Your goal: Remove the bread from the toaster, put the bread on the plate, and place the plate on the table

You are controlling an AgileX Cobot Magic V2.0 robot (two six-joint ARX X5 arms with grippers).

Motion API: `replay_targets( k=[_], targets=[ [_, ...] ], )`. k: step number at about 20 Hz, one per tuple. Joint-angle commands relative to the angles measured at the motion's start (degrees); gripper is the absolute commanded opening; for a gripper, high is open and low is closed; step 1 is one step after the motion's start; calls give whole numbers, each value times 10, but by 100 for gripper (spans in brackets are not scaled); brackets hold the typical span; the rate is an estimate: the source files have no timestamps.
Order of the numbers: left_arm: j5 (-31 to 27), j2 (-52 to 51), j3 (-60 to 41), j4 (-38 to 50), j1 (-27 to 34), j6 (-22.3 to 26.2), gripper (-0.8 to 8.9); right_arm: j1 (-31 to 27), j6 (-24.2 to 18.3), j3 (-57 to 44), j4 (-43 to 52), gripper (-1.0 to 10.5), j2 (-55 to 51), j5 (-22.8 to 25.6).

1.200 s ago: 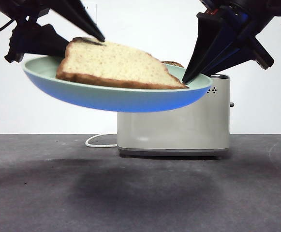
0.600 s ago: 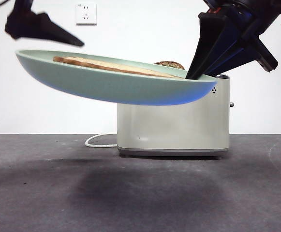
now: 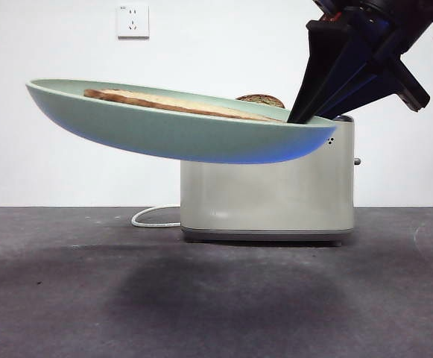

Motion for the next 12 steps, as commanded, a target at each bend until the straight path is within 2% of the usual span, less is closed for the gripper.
replay_targets(
  k=[1, 3, 5, 8, 12],
  targets=[
    [-65, -43, 0, -31, 1, 47, -8, -21, 6, -1, 6, -17, -3, -4],
    [-182, -86, 0, -85, 1, 81, -8, -50, 5, -1, 5, -17, -3, -4],
    [-228, -128, 0, -112, 1, 102, -8, -81, -2, -1, -2, -17, -1, 0],
    [-228, -190, 0, -115, 1, 102, -8, -118, -24, -1, -23, -17, 14, 7],
    [-228, -243, 0, -131, 1, 94, -8, -131, -51, -1, -37, -17, 68, 25]
  ],
)
